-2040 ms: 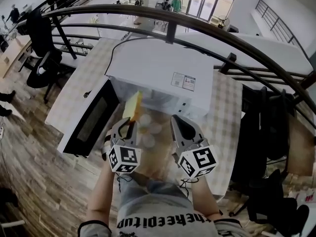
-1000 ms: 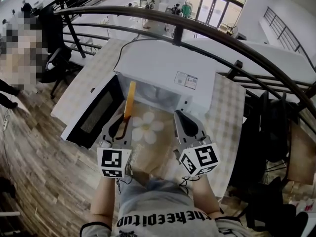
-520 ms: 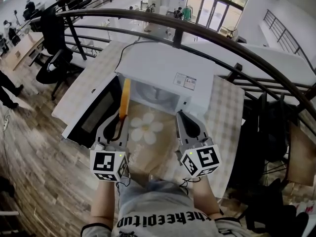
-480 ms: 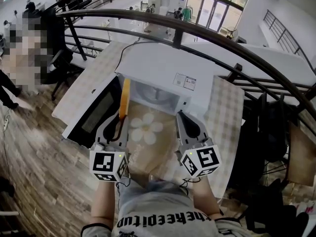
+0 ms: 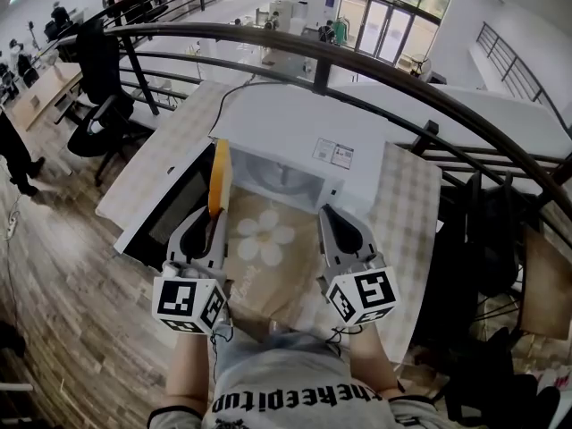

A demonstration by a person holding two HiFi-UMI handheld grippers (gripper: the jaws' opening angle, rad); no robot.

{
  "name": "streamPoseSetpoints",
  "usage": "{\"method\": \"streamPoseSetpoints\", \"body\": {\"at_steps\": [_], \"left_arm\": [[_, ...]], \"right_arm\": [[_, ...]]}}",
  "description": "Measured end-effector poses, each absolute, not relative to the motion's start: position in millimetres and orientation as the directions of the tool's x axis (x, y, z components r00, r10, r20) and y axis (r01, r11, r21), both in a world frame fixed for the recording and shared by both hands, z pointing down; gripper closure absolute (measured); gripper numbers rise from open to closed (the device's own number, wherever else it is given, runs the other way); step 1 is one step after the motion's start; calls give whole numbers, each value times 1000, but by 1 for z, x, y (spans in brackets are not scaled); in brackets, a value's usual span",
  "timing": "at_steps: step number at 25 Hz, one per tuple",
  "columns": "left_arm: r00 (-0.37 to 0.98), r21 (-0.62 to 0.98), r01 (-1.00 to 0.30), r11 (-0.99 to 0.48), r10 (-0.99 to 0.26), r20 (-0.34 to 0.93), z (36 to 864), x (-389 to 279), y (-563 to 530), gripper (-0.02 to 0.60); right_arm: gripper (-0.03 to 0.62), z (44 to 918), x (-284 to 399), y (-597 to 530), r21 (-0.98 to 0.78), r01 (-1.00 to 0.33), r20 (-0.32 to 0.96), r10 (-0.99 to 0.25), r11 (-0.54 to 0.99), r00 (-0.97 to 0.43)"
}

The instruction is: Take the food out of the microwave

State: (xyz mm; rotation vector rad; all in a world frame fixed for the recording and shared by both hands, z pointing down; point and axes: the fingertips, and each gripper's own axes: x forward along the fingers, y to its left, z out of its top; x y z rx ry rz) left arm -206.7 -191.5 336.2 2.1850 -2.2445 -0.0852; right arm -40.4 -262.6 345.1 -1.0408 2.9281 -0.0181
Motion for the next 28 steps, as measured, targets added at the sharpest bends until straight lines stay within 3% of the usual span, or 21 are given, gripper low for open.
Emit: {"method": "streamPoseSetpoints", "body": {"at_steps": [28], "left_arm": [[-27,65,-998,25,-999,-36,340,-210,-208,506]], "right_arm": [[589,337,-44,-275,-30,-627,-55,-628,778,-777]]}}
